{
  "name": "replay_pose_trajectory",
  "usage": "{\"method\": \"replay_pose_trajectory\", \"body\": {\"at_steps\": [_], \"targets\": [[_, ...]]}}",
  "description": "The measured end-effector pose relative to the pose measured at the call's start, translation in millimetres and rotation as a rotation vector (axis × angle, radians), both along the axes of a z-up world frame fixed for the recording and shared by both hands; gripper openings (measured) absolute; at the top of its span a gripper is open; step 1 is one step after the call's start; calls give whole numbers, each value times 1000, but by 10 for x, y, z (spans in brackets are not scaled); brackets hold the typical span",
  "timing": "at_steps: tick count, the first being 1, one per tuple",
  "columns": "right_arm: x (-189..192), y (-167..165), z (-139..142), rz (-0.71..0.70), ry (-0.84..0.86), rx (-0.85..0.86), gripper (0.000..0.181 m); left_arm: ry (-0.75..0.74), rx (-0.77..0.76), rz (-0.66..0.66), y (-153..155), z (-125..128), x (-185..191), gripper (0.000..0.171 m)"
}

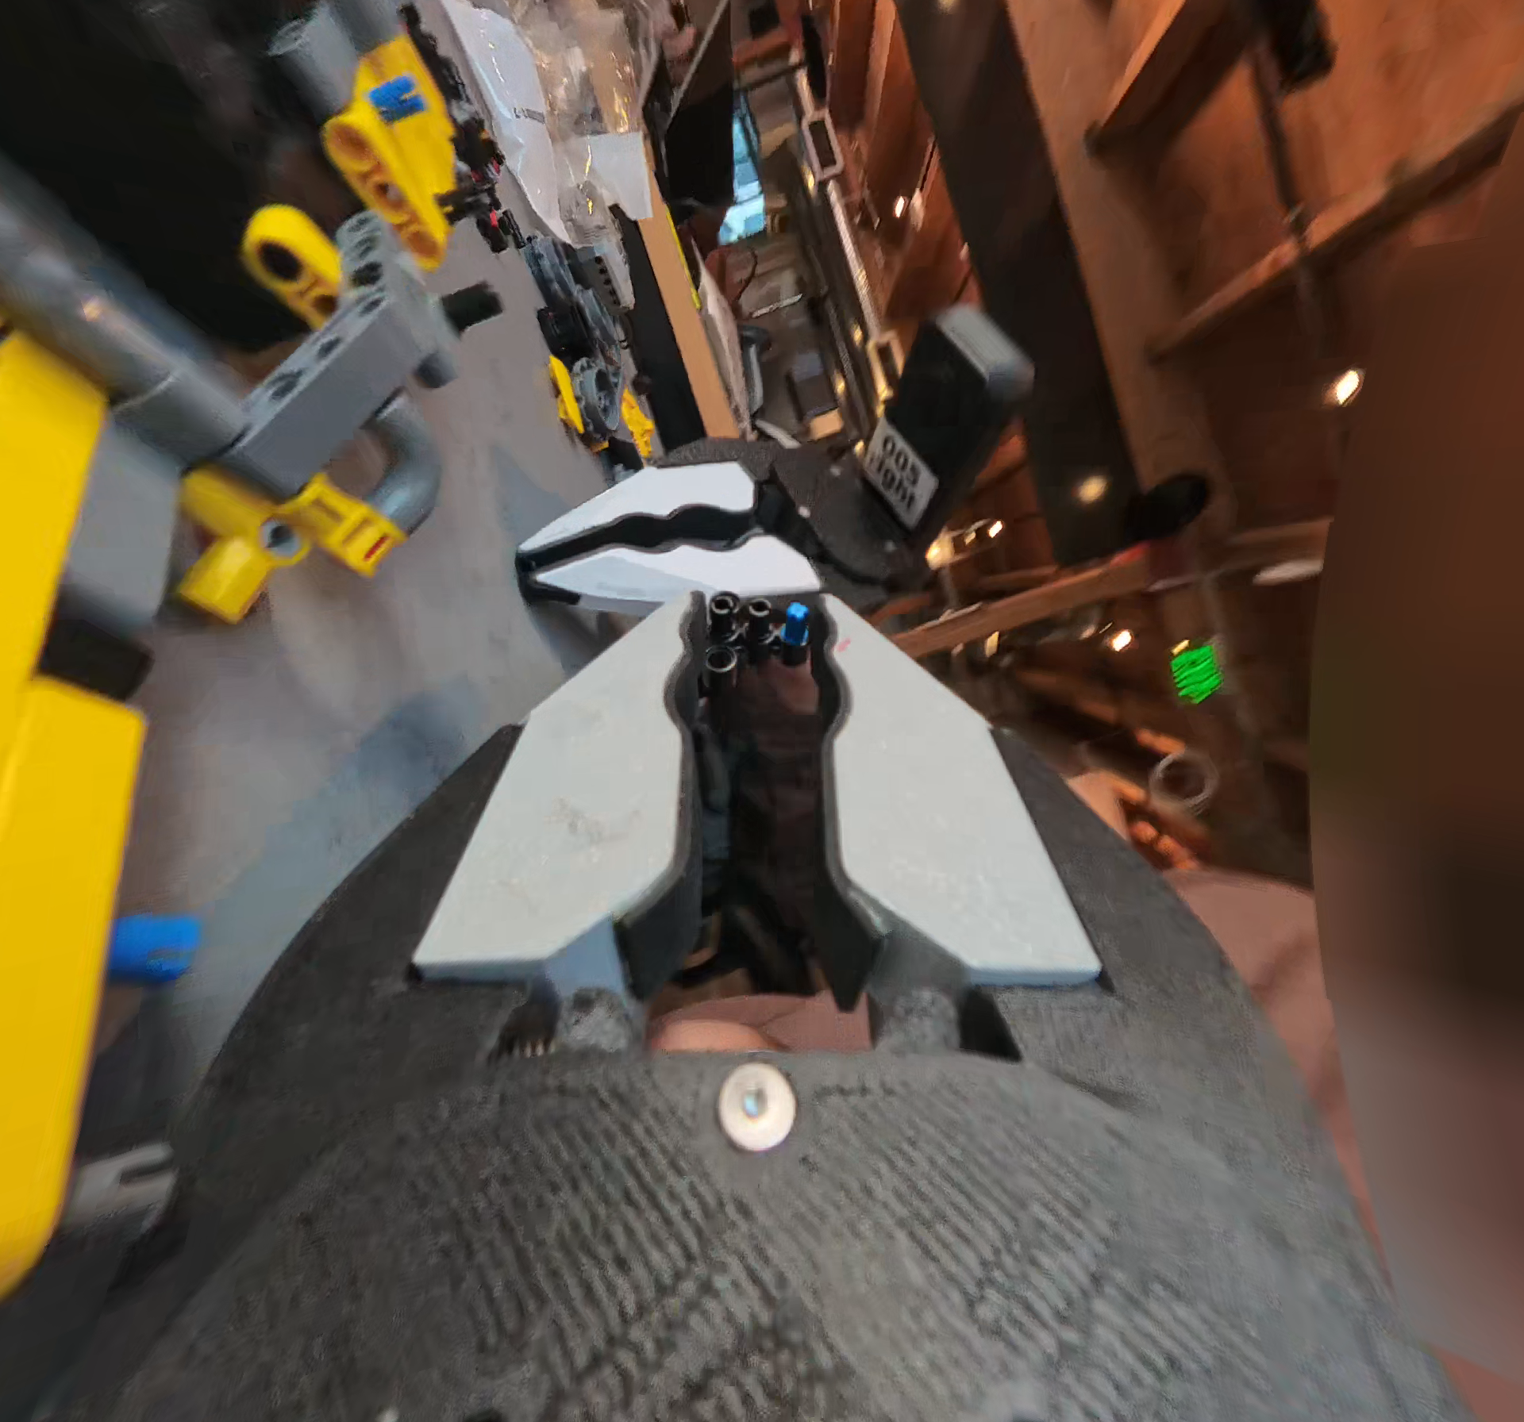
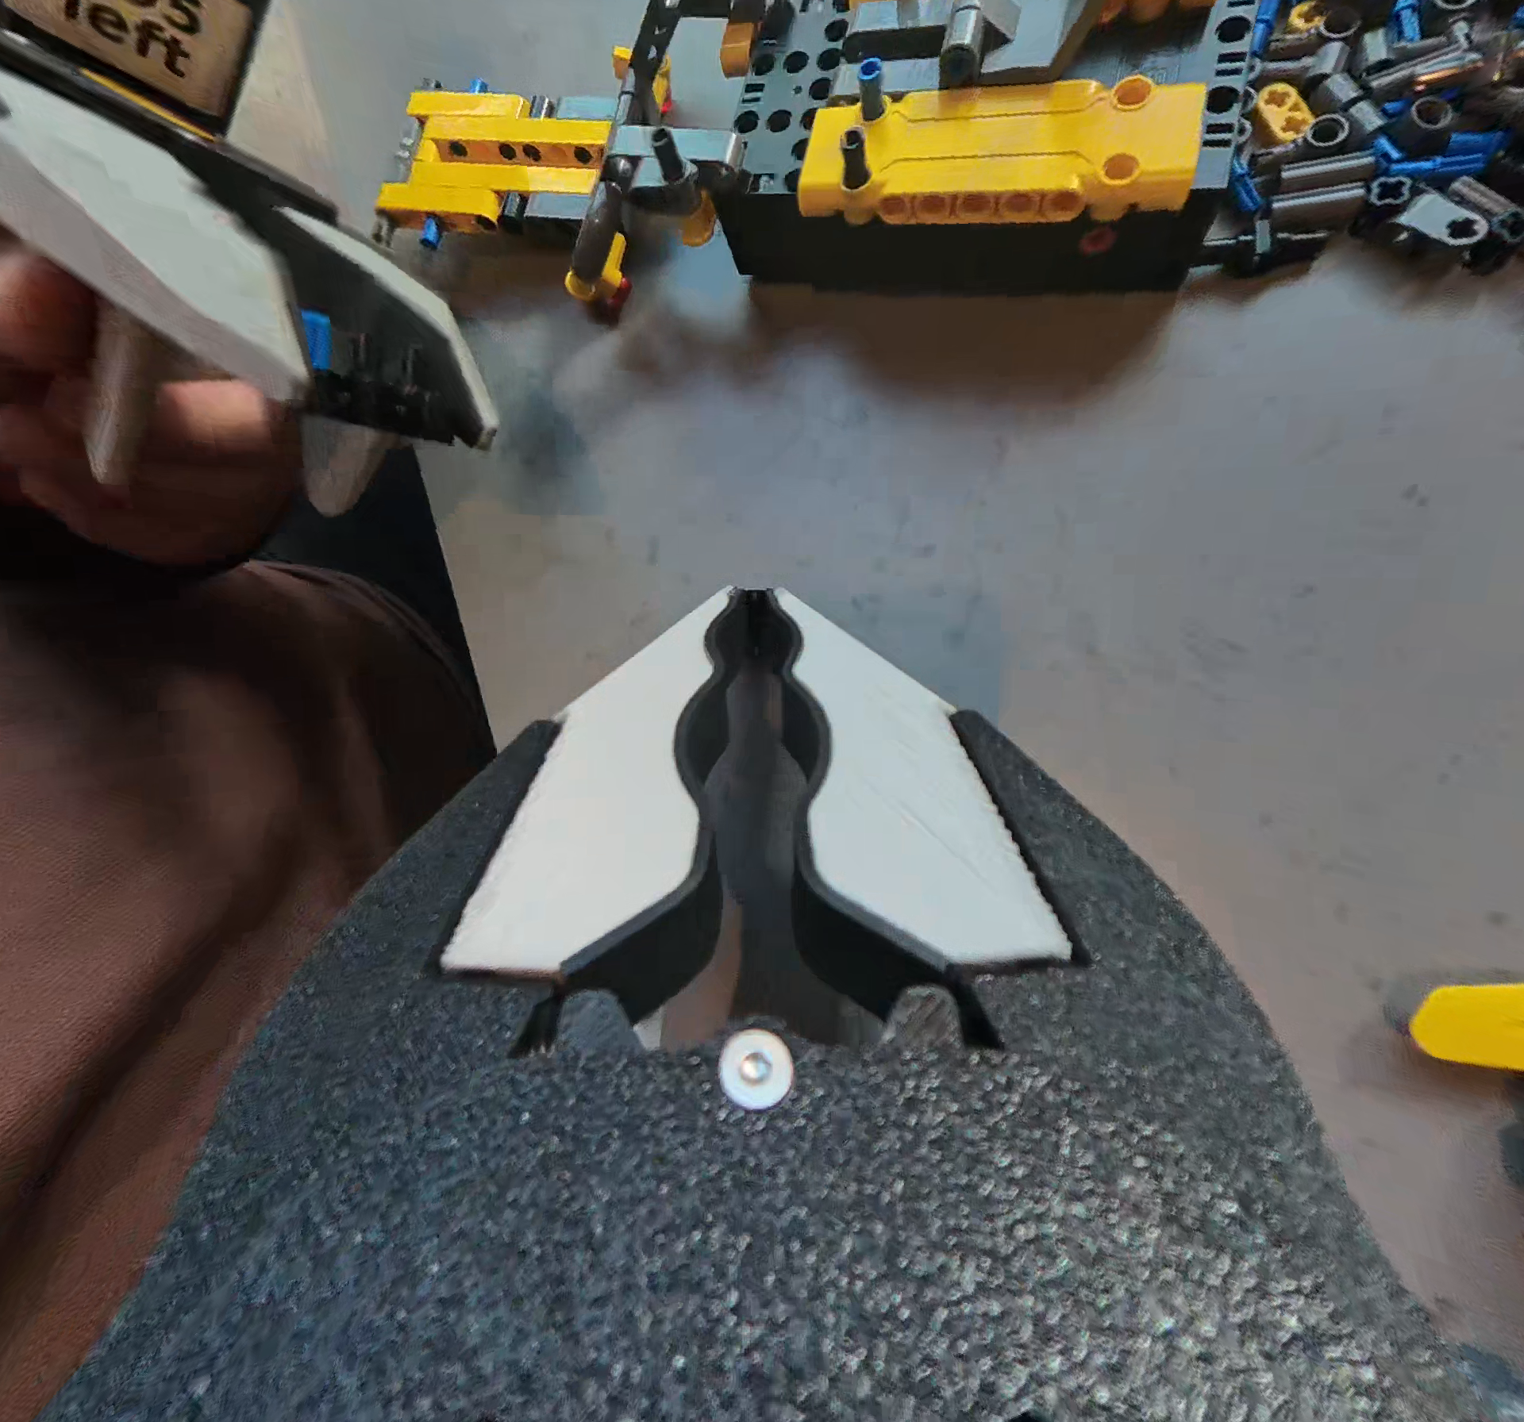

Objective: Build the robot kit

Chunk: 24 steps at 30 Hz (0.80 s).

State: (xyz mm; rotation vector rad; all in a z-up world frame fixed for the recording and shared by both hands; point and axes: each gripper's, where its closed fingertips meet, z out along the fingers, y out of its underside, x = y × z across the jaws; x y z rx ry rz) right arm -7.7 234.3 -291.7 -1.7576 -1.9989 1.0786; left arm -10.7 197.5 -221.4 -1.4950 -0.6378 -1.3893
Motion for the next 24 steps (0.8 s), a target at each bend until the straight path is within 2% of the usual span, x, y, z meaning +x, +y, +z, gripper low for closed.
{"method": "replay_pose_trajectory", "body": {"at_steps": [2,3,8,12,15,20,24], "targets": [[2,6,11,13,11,56,8,-140,-13,35,2,-18,-74,22],[6,6,27,21,21,76,12,-151,-8,53,2,-11,-101,22],[29,9,203,16,97,140,31,-158,-33,72,17,-18,-108,22],[26,-106,391,43,195,206,33,-153,-25,71,57,22,-80,22],[26,-42,317,21,178,259,30,-124,-27,77,76,7,-78,22],[-6,-389,605,101,365,184,32,-113,2,110,15,55,-100,22],[-133,-666,715,140,443,190,32,-190,40,151,-51,107,-163,22]]}}
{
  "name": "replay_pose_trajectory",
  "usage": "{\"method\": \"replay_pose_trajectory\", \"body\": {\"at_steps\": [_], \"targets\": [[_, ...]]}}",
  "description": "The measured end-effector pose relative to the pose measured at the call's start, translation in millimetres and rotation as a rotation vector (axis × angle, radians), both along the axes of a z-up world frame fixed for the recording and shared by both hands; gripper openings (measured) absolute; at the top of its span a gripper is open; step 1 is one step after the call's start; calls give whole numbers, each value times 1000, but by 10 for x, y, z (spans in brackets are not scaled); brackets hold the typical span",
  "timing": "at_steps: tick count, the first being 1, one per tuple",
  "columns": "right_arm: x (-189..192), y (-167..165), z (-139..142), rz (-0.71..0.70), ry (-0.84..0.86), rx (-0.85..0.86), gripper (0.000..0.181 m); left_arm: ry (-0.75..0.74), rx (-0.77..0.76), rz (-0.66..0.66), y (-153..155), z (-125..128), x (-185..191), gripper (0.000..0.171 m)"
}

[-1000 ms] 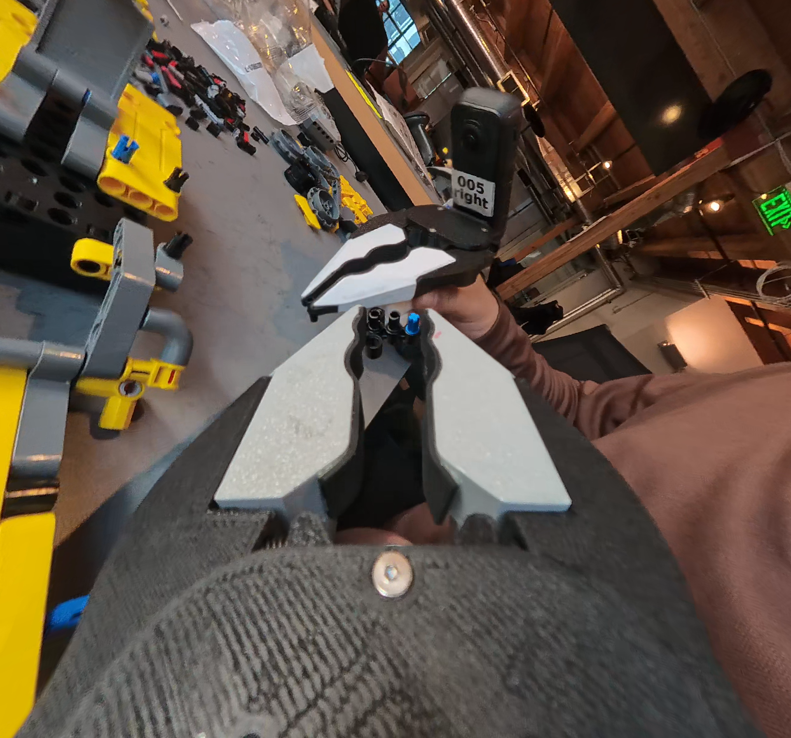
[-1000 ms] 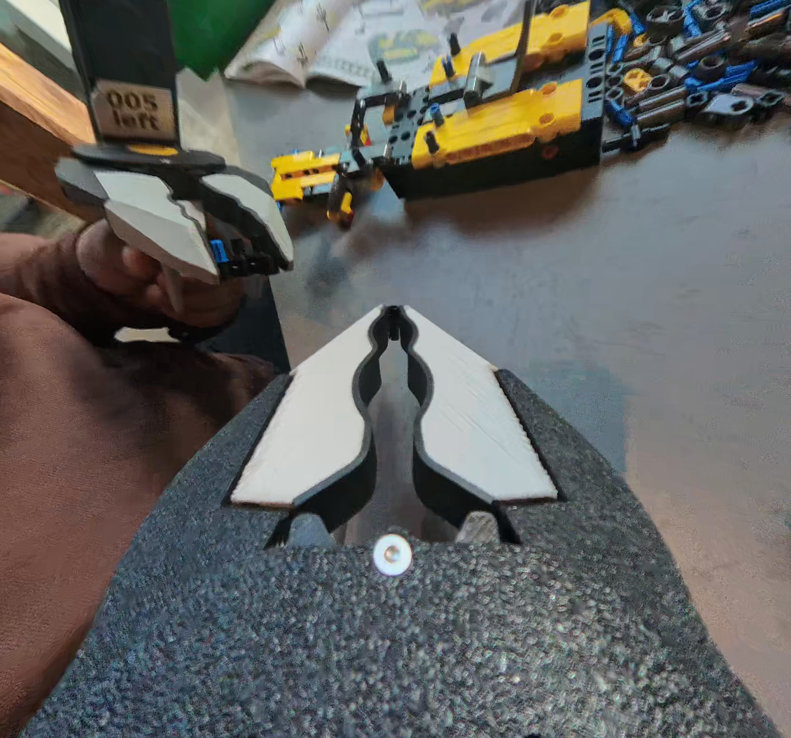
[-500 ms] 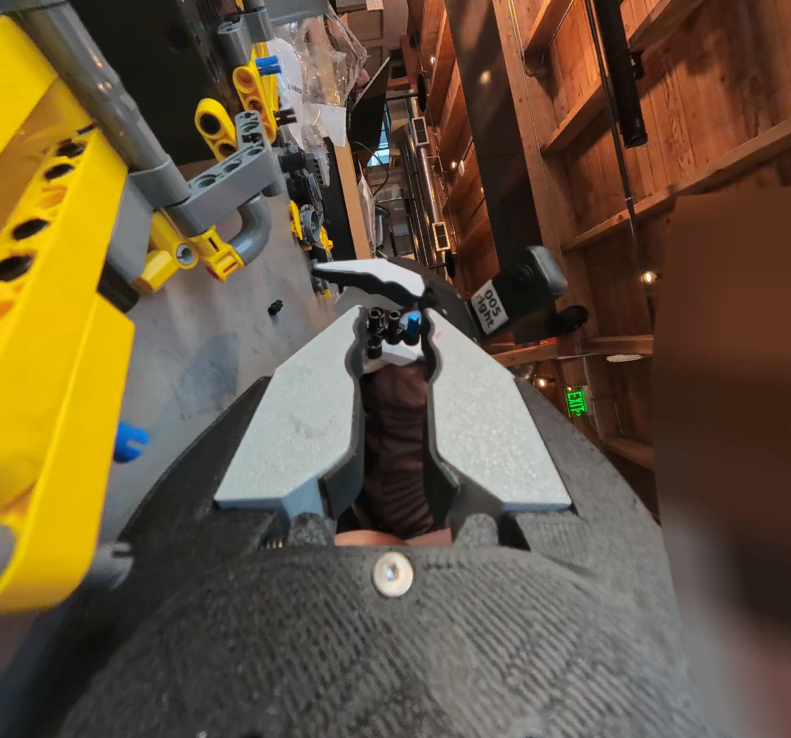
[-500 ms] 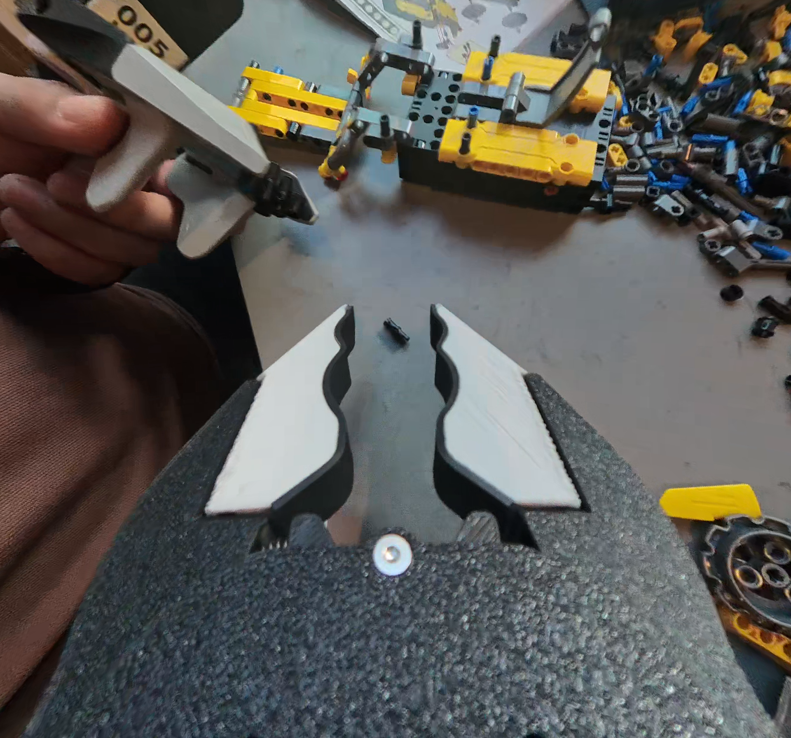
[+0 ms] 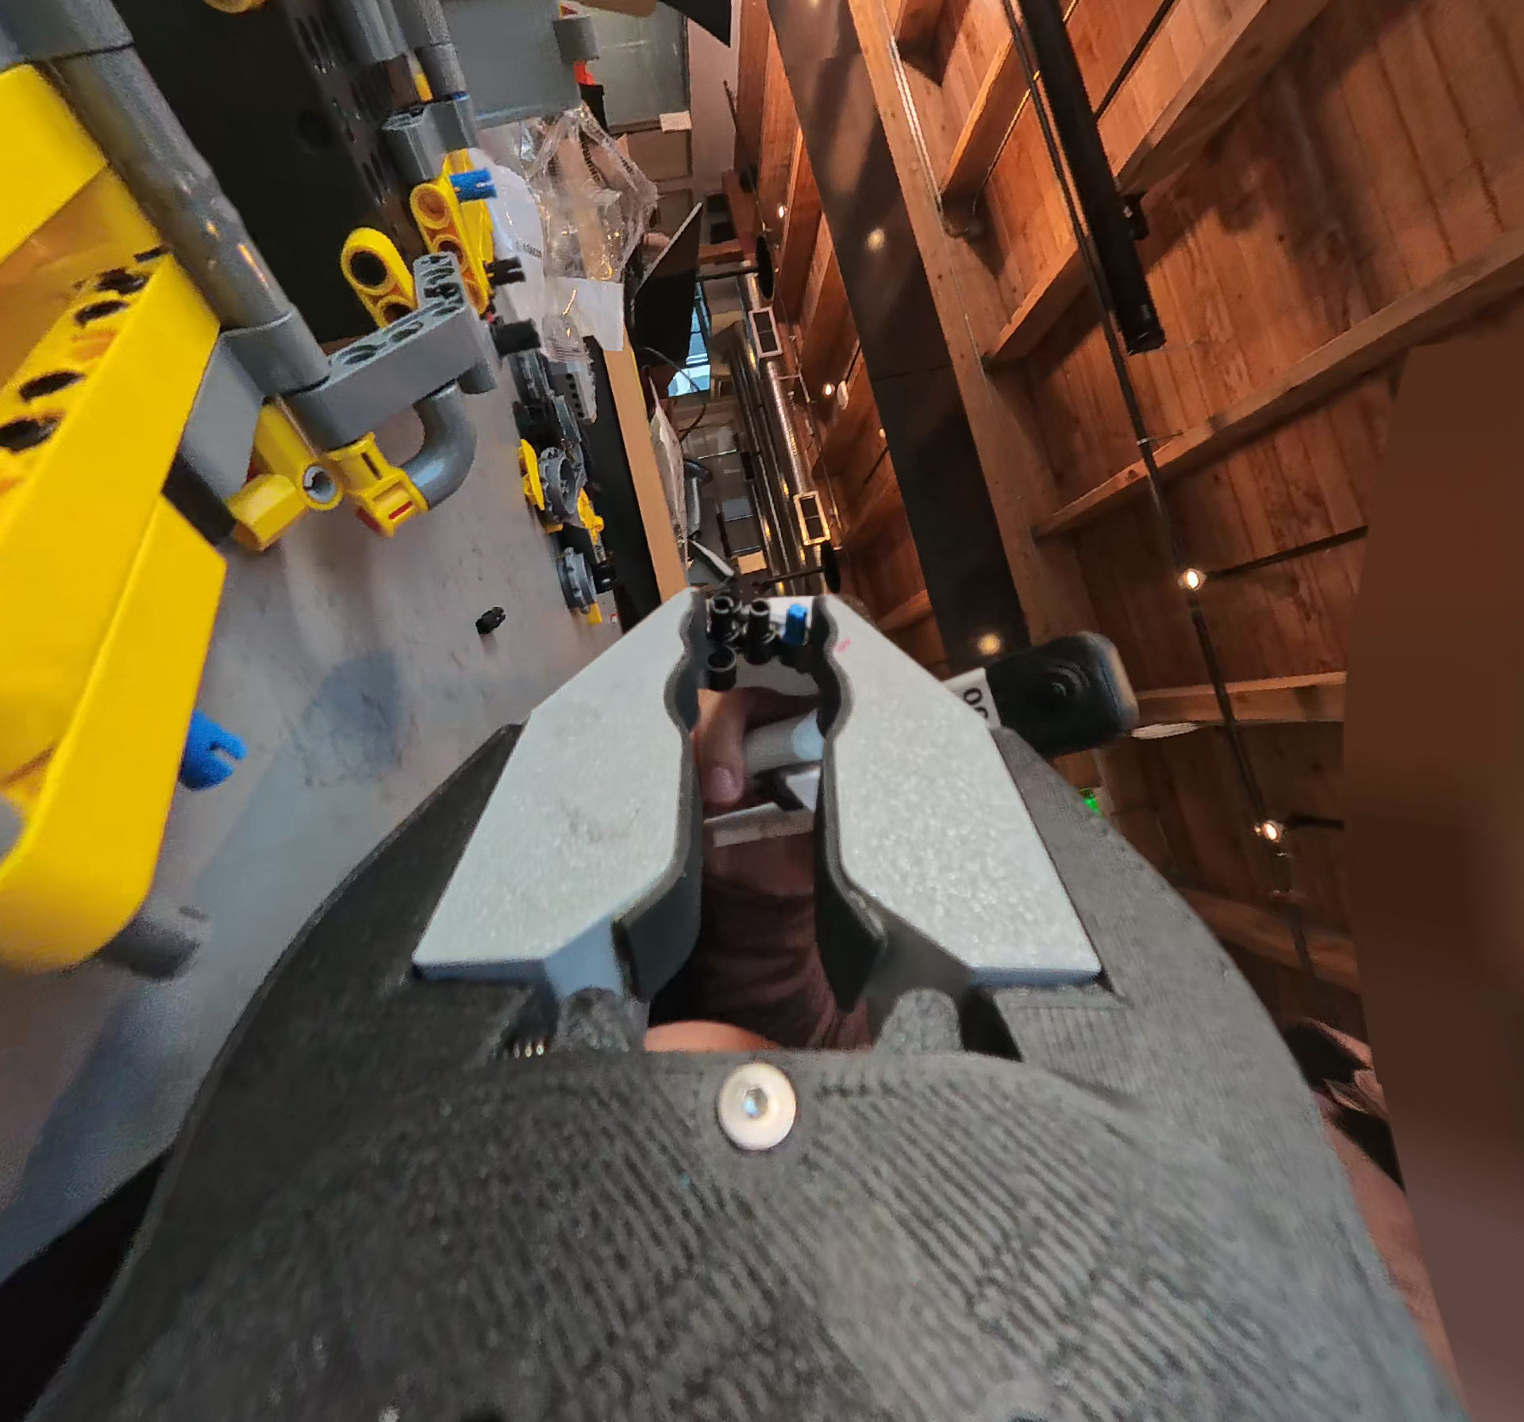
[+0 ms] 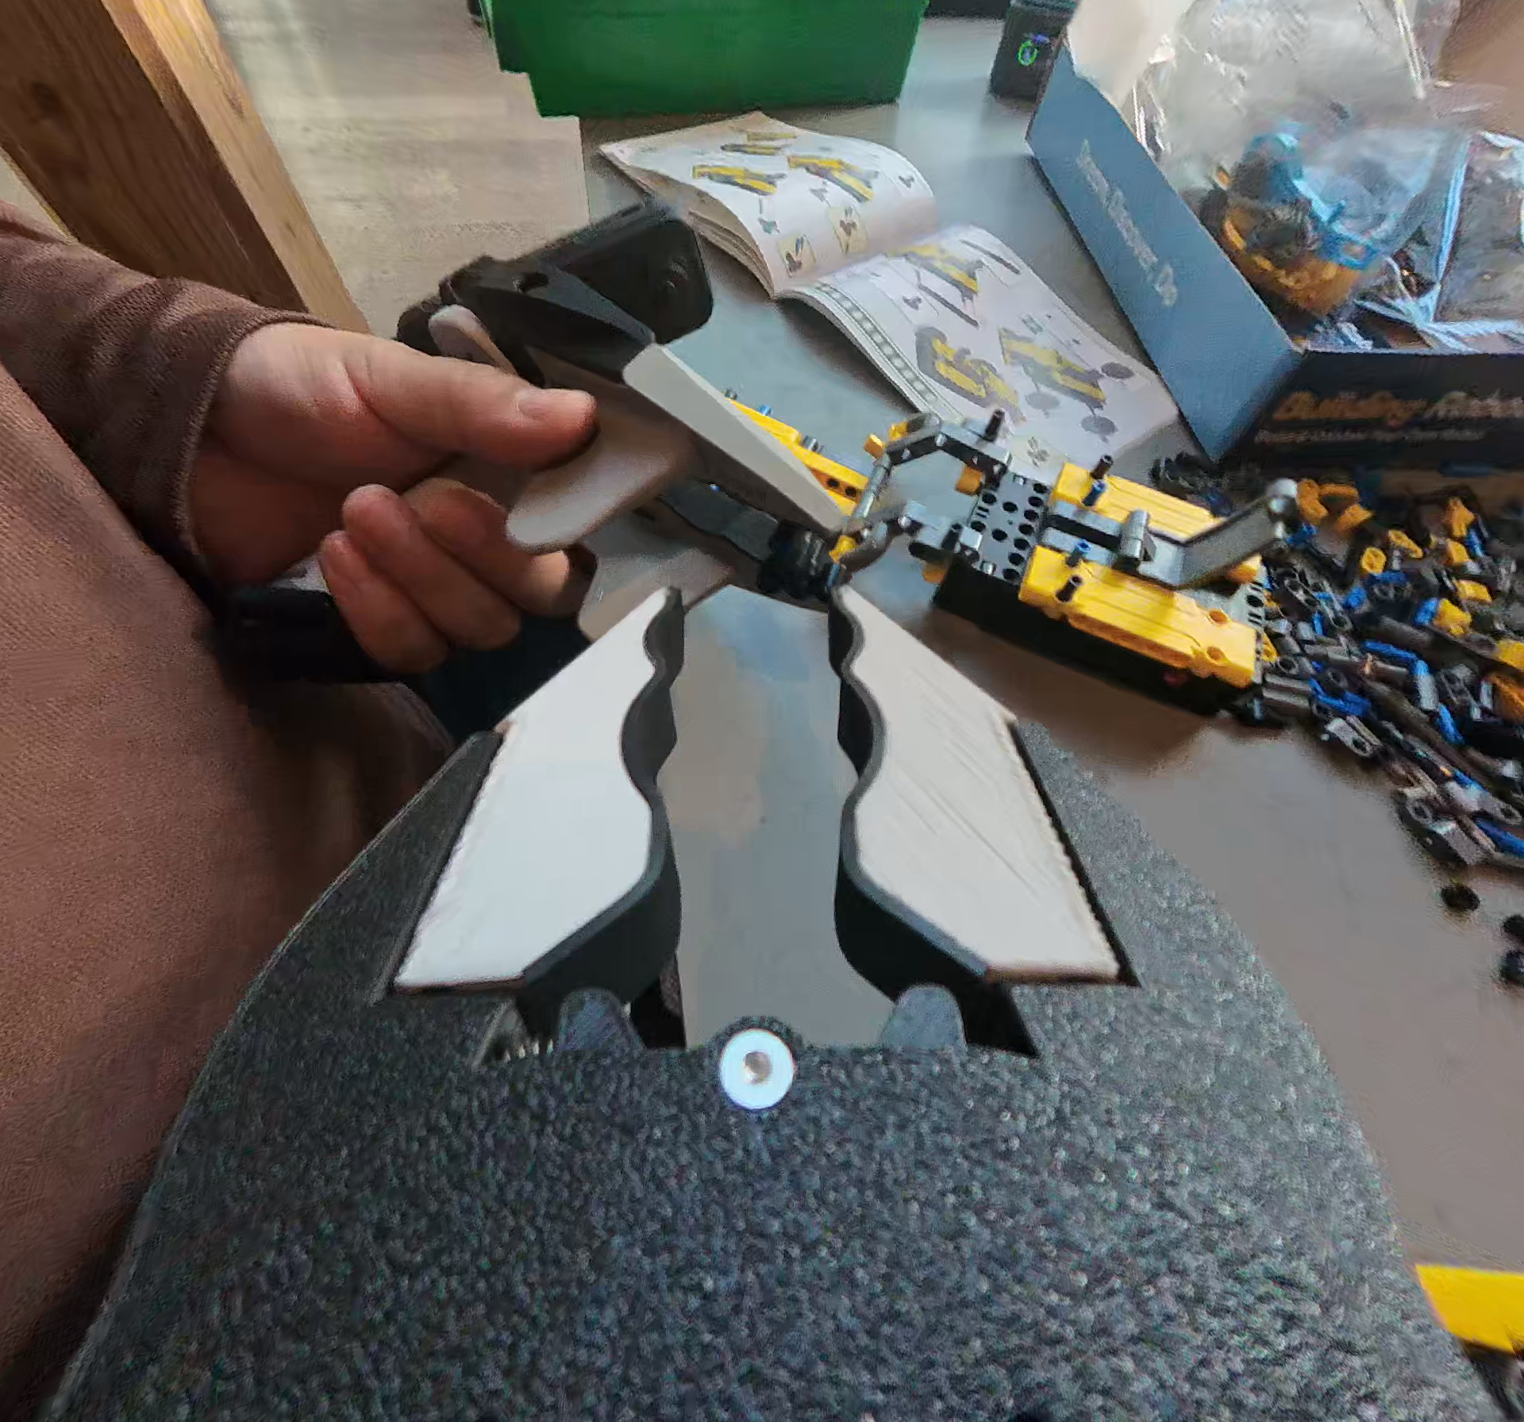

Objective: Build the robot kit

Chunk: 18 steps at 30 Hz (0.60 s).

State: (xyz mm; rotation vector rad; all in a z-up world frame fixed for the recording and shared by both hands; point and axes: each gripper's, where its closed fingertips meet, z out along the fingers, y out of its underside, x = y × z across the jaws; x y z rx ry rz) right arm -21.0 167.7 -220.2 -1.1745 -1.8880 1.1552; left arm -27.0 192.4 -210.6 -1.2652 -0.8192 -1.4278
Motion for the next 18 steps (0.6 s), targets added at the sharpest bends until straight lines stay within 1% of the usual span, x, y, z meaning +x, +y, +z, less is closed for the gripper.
{"method": "replay_pose_trajectory", "body": {"at_steps": [2,7,12,18], "targets": [[-89,-31,31,-29,32,-2,32,-21,20,30,-35,33,-58,22],[-277,-58,87,-101,94,5,23,-90,60,61,-121,80,-186,22],[-413,-52,40,-153,103,86,20,-219,85,77,-155,61,-277,22],[-431,-44,55,-170,125,87,20,-247,92,72,-143,81,-272,22]]}}
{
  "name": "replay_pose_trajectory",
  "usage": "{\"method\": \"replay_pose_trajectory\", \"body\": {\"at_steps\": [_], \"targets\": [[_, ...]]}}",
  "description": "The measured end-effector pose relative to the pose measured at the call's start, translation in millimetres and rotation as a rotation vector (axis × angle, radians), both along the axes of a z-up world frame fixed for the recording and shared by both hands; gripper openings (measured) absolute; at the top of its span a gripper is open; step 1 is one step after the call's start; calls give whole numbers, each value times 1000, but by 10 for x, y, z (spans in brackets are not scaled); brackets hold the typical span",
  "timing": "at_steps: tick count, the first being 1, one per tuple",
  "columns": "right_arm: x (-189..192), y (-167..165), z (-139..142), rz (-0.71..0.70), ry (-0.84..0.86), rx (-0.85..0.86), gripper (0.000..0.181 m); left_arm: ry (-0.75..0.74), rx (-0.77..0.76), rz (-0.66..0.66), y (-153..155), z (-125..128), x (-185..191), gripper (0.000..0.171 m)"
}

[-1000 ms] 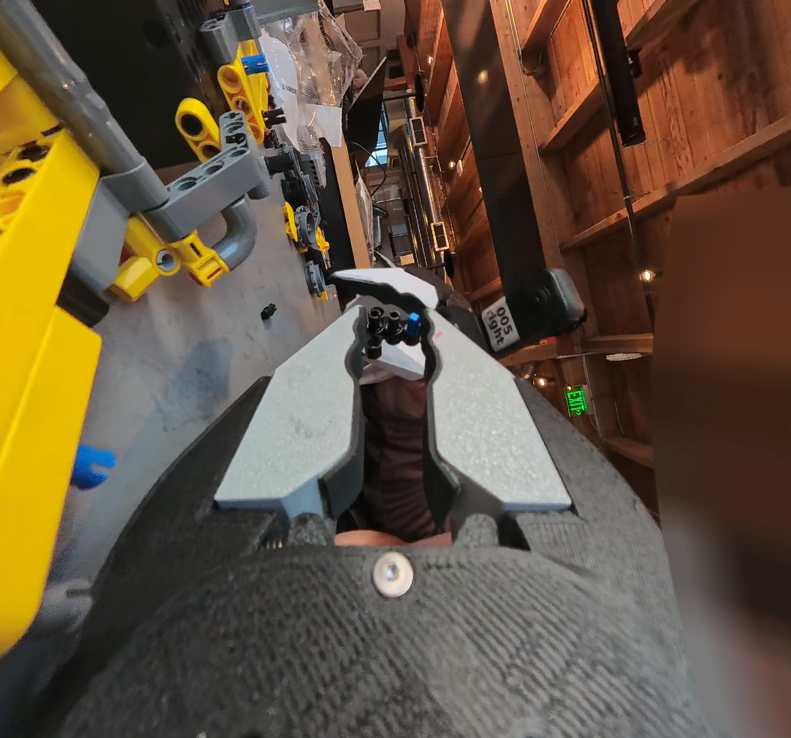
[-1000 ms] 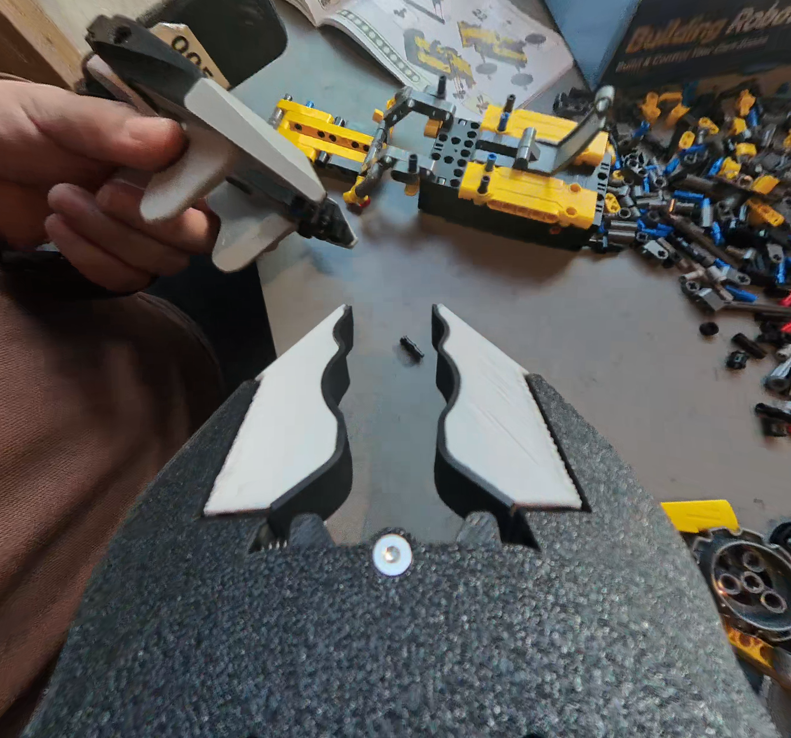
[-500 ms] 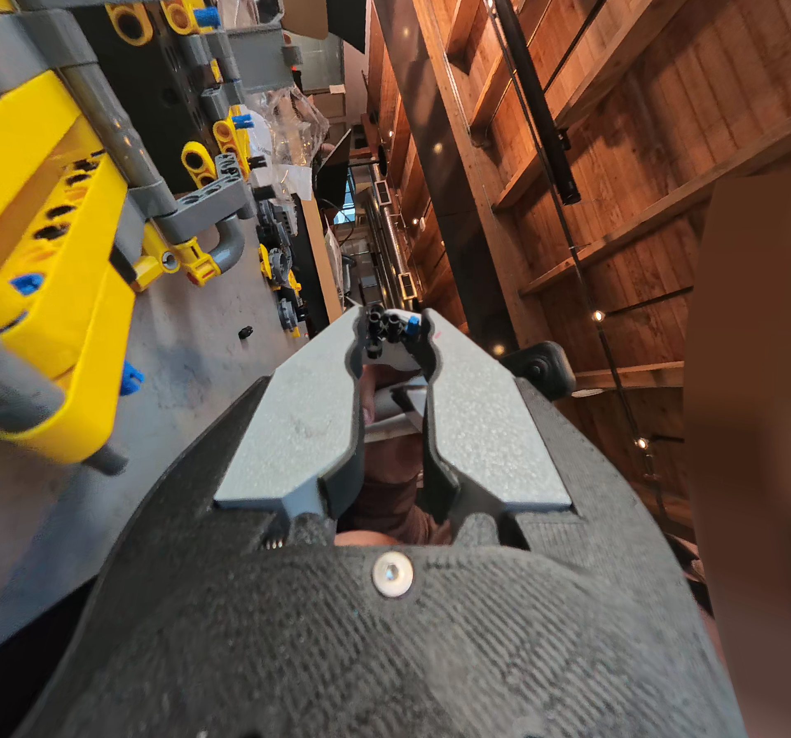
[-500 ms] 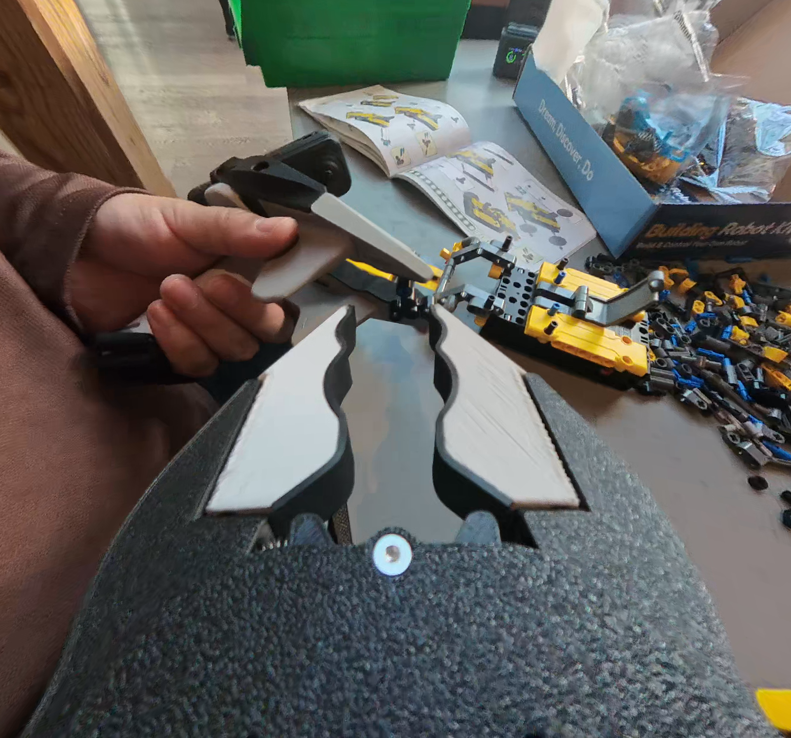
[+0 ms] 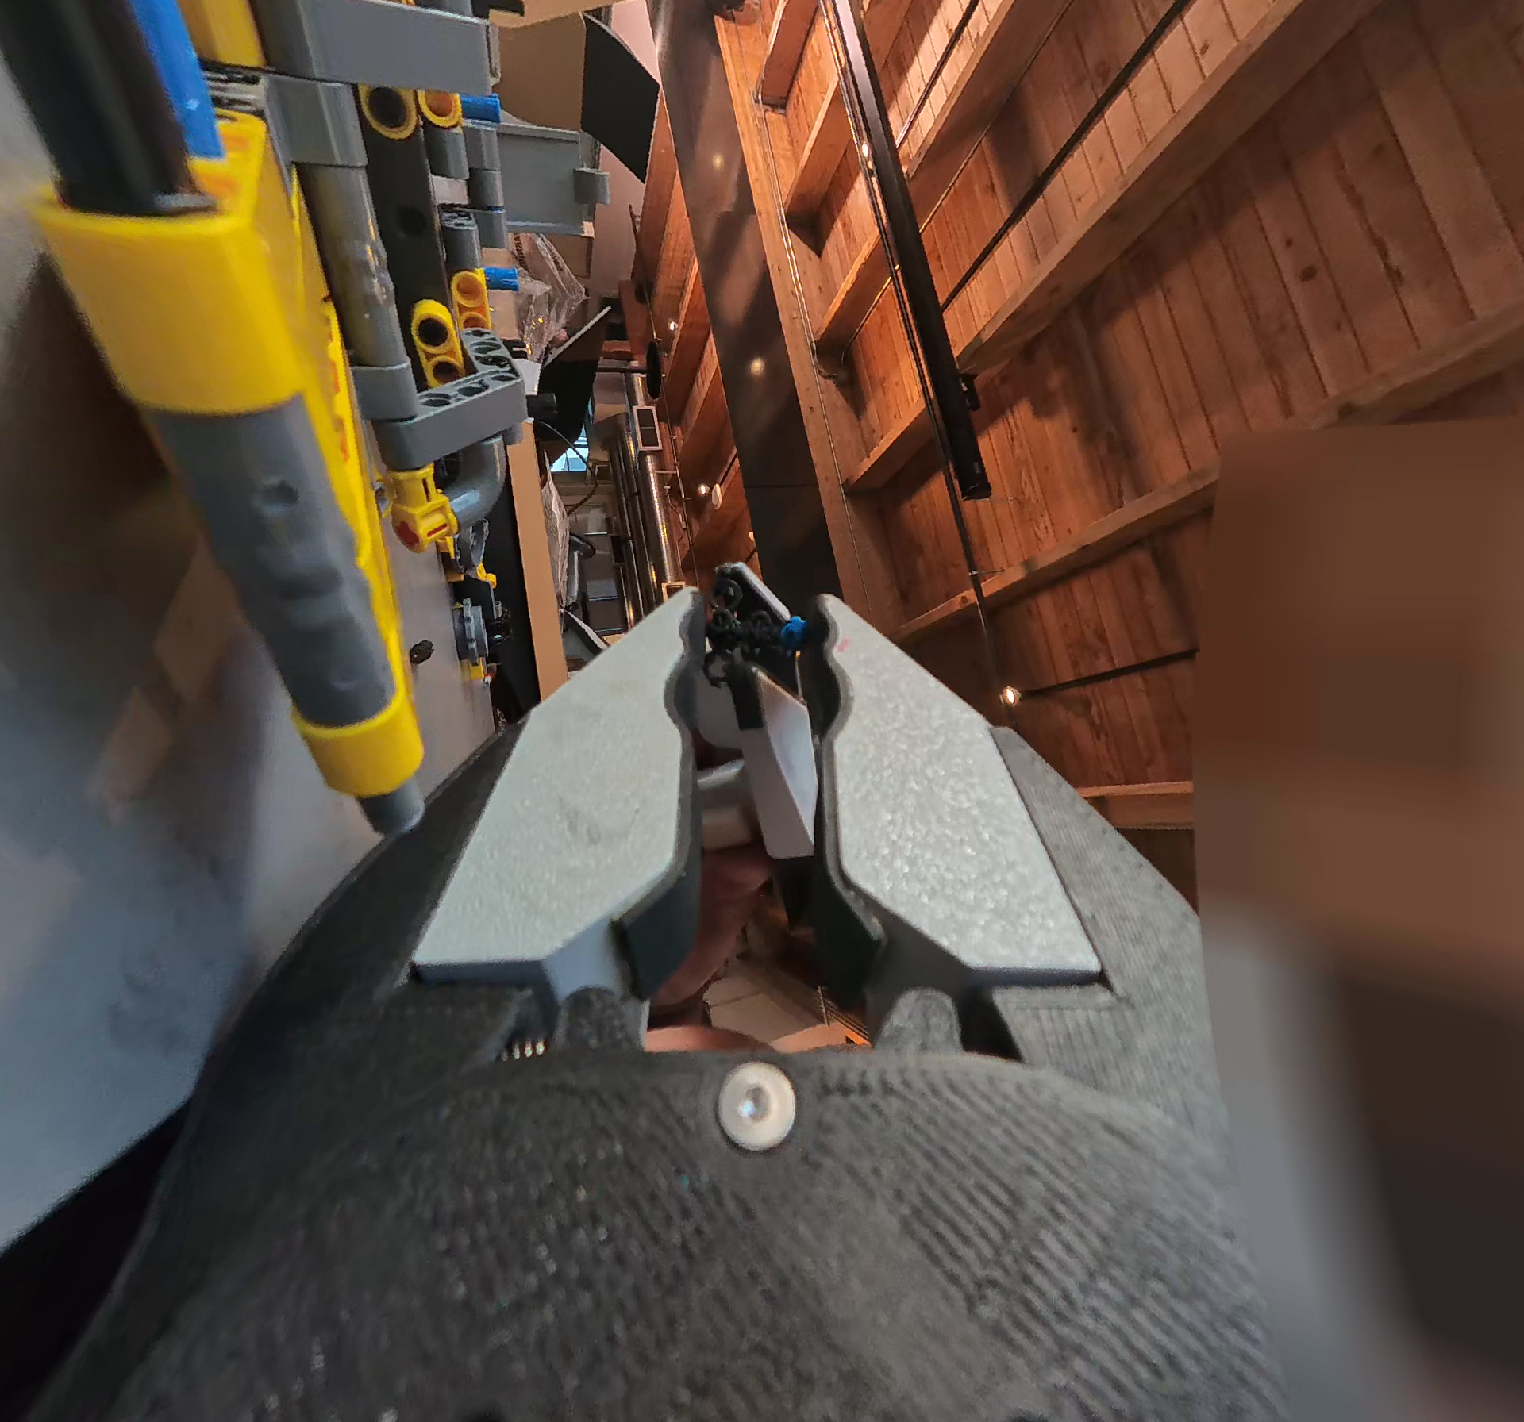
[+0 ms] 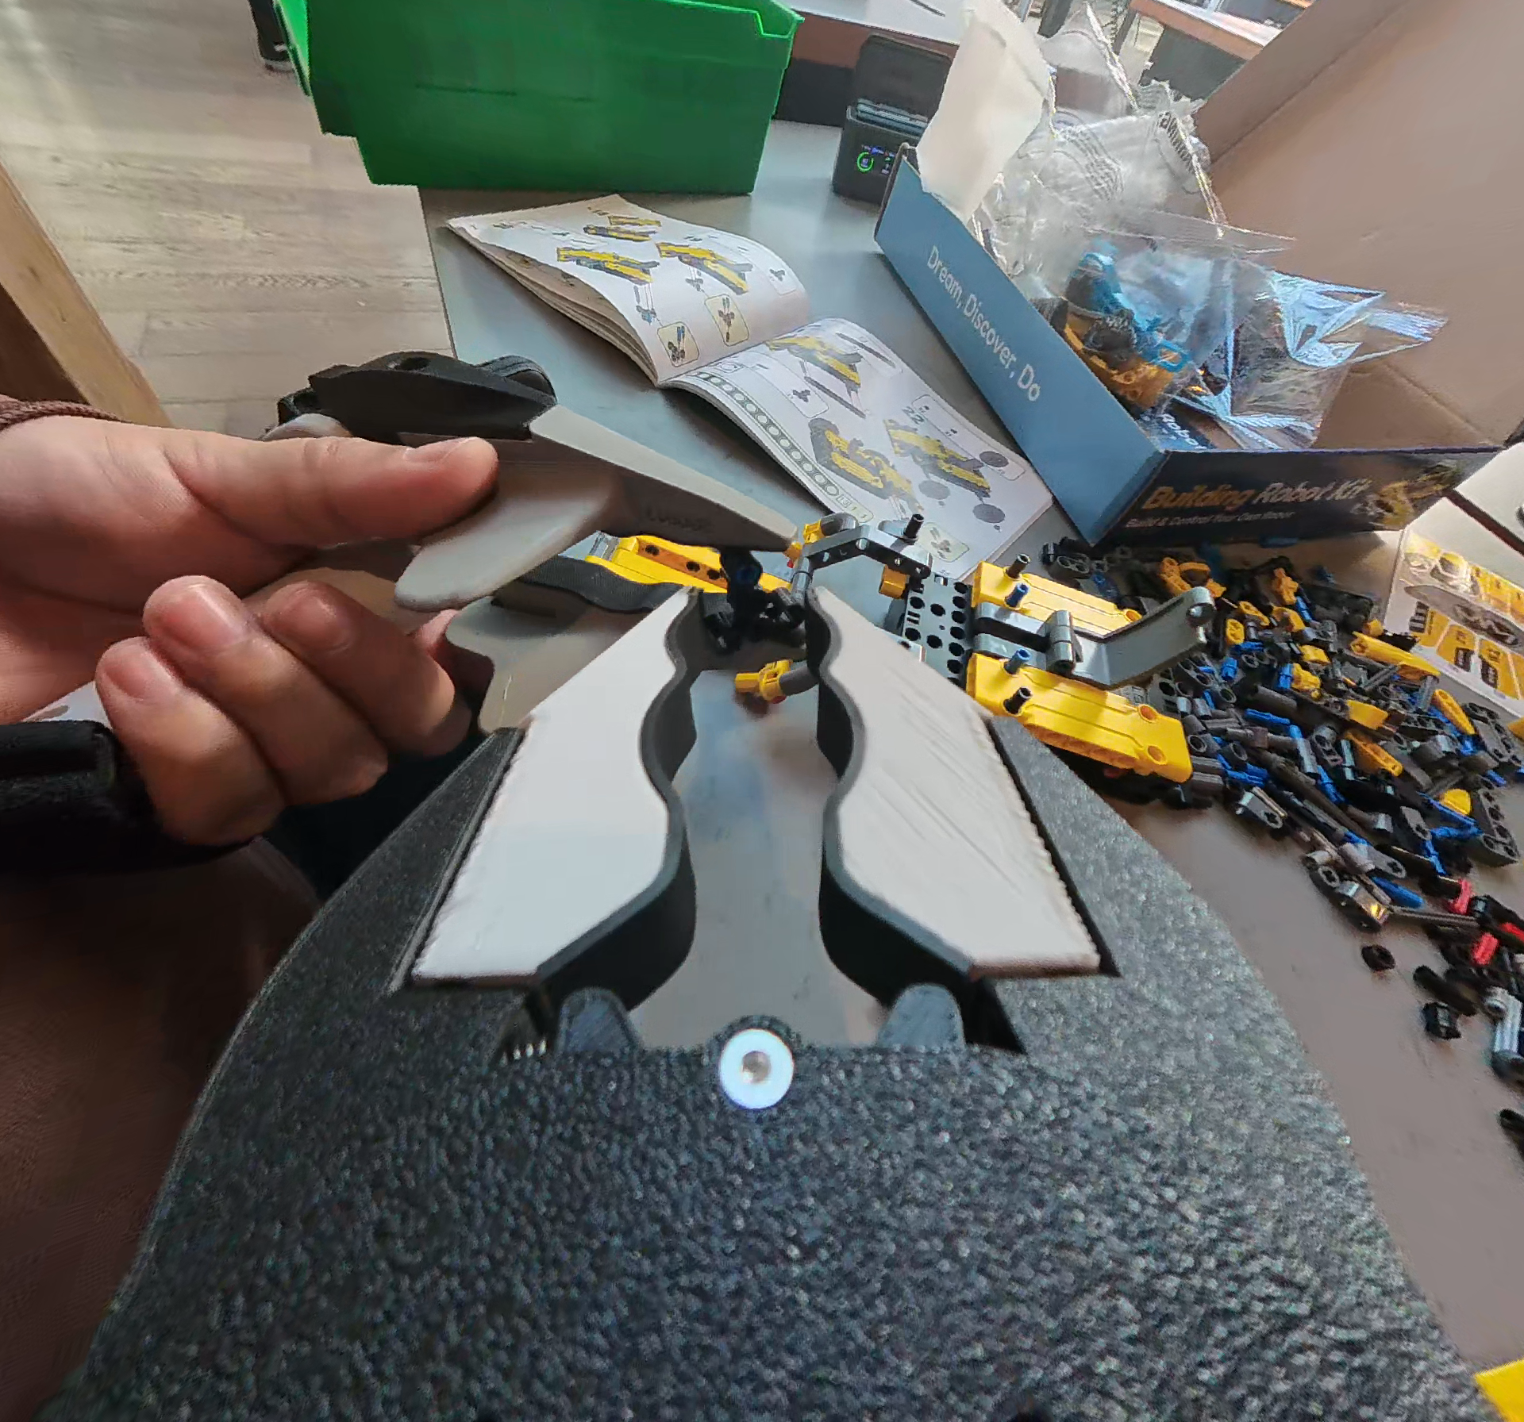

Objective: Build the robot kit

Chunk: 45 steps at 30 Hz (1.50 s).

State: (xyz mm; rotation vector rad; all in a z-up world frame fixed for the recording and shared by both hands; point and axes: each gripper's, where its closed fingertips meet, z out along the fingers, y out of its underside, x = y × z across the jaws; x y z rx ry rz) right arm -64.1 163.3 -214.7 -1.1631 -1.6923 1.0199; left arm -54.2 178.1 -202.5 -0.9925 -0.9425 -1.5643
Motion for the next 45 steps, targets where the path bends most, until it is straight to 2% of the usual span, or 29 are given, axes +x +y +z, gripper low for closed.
{"method": "replay_pose_trajectory", "body": {"at_steps": [9,16,24,30,32,34,35,38,45], "targets": [[71,83,-6,8,-5,-58,14,39,-21,-9,64,-26,92,22],[114,100,44,6,32,-43,15,-11,8,-15,64,17,112,22],[201,130,91,-6,31,-55,29,-37,13,-11,58,47,83,23],[198,82,70,9,26,-4,28,-61,38,-38,57,99,181,23],[213,56,66,39,27,33,21,-70,65,-71,43,143,243,23],[265,-13,106,121,37,37,23,-77,100,-105,3,195,289,22],[303,-38,122,167,31,20,31,-79,106,-123,-15,206,309,23],[395,-37,164,240,19,-38,21,-70,117,-174,-52,224,386,22],[460,-58,109,266,-16,12,21,4,82,-227,-69,170,487,23]]}}
